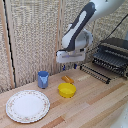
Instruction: Please guide your gripper toward the loaf. Carefully hold the bread using your gripper. Position the gripper over the white dish. Gently place the bread on the white dish.
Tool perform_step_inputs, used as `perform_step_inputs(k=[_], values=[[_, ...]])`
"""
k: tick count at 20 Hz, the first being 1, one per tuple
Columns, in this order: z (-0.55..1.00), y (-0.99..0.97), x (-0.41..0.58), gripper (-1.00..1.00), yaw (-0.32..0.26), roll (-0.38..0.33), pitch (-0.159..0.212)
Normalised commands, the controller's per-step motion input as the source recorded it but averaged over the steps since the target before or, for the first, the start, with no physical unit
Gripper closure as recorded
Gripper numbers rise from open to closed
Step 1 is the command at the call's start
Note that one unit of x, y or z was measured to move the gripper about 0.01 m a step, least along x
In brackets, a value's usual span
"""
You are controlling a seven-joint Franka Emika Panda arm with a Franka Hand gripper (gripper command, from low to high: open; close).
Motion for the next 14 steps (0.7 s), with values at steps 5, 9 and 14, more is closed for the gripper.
perform_step_inputs(k=[5,9,14], values=[[-0.26,-0.01,0.471,-1.0,0.186,-0.118,0.096],[-0.2,-0.02,0.495,-1.0,0.168,-0.102,0.073],[-0.13,-0.03,0.222,-1.0,0.121,-0.122,0.12]])
